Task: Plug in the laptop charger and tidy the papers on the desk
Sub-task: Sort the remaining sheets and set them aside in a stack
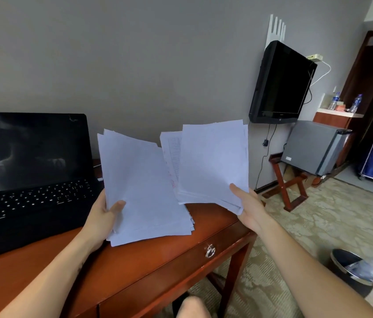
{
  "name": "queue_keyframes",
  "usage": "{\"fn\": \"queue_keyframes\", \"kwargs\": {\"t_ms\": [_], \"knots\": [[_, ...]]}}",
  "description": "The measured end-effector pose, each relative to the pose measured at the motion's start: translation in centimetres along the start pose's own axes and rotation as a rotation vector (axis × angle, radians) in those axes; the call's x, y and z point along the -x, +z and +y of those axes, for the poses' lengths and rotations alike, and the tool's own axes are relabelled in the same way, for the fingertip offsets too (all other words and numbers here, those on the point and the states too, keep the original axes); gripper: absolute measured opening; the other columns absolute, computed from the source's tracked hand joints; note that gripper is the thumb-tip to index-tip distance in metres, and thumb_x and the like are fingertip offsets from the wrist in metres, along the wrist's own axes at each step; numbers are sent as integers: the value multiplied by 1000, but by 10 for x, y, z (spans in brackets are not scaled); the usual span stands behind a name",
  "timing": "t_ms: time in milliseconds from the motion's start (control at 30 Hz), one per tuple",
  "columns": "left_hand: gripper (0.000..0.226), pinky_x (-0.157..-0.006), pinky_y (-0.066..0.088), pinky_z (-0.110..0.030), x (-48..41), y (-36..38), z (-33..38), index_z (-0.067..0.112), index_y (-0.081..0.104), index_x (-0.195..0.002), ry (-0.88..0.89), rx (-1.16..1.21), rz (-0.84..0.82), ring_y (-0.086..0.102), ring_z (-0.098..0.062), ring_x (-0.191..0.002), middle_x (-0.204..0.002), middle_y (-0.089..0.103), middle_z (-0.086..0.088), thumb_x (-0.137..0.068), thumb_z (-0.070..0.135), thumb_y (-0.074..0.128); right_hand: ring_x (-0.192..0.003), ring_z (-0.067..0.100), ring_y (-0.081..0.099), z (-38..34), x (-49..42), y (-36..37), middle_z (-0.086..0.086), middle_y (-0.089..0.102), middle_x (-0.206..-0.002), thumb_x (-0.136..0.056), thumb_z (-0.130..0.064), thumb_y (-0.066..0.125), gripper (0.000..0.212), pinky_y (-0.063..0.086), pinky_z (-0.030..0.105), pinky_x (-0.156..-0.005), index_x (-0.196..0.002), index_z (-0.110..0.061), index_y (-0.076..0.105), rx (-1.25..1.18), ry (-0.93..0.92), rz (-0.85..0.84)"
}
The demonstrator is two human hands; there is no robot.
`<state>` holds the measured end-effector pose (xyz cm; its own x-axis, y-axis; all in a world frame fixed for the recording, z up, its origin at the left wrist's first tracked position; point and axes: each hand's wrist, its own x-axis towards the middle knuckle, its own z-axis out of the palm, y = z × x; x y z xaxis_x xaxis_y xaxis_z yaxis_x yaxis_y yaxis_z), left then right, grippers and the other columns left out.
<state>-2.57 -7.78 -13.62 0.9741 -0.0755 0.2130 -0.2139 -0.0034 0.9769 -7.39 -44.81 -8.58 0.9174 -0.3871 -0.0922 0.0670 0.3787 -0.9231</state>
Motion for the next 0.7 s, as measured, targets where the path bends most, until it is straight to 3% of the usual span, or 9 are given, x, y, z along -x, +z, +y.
{"fn": "queue_keyframes", "kwargs": {"t_ms": [133, 300, 400, 500, 600, 700], "knots": [[46, -100, 56, -40, 0, -1, 0, 34, 50, -148, -34, -3, -37, 69, -14, -118, -131, 70, 10, -106, 18, 59, -103, 23, 73, 30, -3, 31, 3, 77, -110, -88, -17, 79, 33, 58, 43, -92, -120, -18, 69, 261, -34, -64], [43, -100, 57, -42, -1, -4, 2, 30, 51, -145, -101, 28, -141, 71, -17, -117, -131, 72, 7, -104, 21, 61, -96, 8, 68, 68, -4, 69, -2, 71, -111, -86, -15, 81, 42, 52, 17, -69, -121, -16, 59, 512, -101, -92], [41, -106, 54, -47, -2, -5, 1, 28, 50, -146, -125, 4, -168, 70, -18, -119, -132, 71, 6, -105, 33, 56, -99, 1, 60, 82, -5, 80, -13, 60, -116, -90, -16, 76, 53, 46, 9, -70, -134, -19, 47, 670, -198, -128], [50, -111, 50, -49, -4, -4, -2, 27, 48, -148, -109, -56, -175, 67, -17, -123, -136, 69, 8, -105, 51, 49, -122, 11, 51, 89, -6, 84, -9, 50, -135, -100, -21, 61, 55, 41, 18, -93, -150, -18, 37, 835, -276, -121], [66, -112, 49, -48, -7, -4, -5, 28, 46, -150, -118, -75, -161, 66, -16, -124, -137, 67, 10, -97, 67, 53, -132, 11, 42, 95, -11, 80, -10, 49, -137, -102, -21, 50, 47, 38, 27, -104, -149, -24, 43, 930, -320, -141], [59, -109, 52, -46, -7, -4, -4, 27, 48, -146, -172, -42, -131, 69, -14, -118, -132, 70, 10, -98, 58, 59, -127, 10, 31, 98, -12, 76, -10, 43, -132, -100, -26, 49, 47, 36, 33, -109, -147, -30, 47, 1073, -290, -202]]}}
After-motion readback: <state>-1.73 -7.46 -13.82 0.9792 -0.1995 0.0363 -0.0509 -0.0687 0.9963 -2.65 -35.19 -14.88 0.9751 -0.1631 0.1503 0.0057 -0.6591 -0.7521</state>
